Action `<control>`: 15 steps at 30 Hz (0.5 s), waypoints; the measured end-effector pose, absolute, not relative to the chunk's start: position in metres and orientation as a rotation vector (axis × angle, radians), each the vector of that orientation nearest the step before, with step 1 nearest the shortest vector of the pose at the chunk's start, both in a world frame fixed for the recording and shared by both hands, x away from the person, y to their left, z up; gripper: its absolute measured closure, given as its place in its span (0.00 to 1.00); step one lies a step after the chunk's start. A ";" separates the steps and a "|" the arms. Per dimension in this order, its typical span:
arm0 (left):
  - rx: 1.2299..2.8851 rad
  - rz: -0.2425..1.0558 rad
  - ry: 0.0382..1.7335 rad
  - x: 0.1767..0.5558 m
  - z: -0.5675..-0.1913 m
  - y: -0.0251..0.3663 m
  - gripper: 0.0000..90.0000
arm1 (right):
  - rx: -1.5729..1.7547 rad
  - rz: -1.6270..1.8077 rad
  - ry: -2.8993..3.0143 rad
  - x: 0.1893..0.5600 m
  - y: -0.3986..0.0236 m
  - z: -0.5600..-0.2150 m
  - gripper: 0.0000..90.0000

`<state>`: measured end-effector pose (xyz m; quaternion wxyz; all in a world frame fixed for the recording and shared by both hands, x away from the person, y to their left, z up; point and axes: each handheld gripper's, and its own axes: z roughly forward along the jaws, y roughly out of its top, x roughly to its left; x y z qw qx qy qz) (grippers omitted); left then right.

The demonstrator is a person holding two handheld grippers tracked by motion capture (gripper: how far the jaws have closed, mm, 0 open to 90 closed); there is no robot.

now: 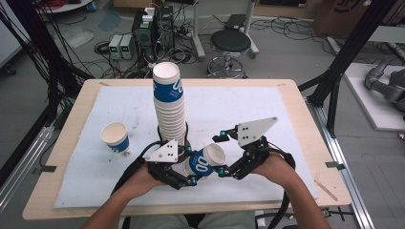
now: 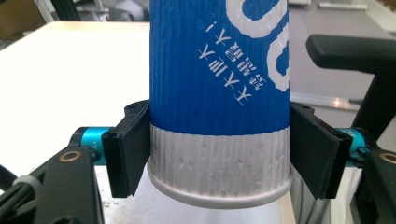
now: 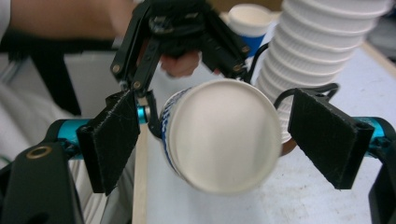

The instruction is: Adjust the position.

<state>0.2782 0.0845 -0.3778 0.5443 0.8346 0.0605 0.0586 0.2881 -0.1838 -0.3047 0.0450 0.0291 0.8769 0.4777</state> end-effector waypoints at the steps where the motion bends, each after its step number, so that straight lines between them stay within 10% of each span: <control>1: 1.992 0.138 0.144 0.278 -0.377 0.084 0.30 | 0.089 1.459 2.679 0.288 -0.184 -0.305 0.19; 15: 2.097 0.094 0.126 0.281 -0.372 0.081 0.30 | -0.037 1.052 2.882 0.296 -0.147 -0.312 0.24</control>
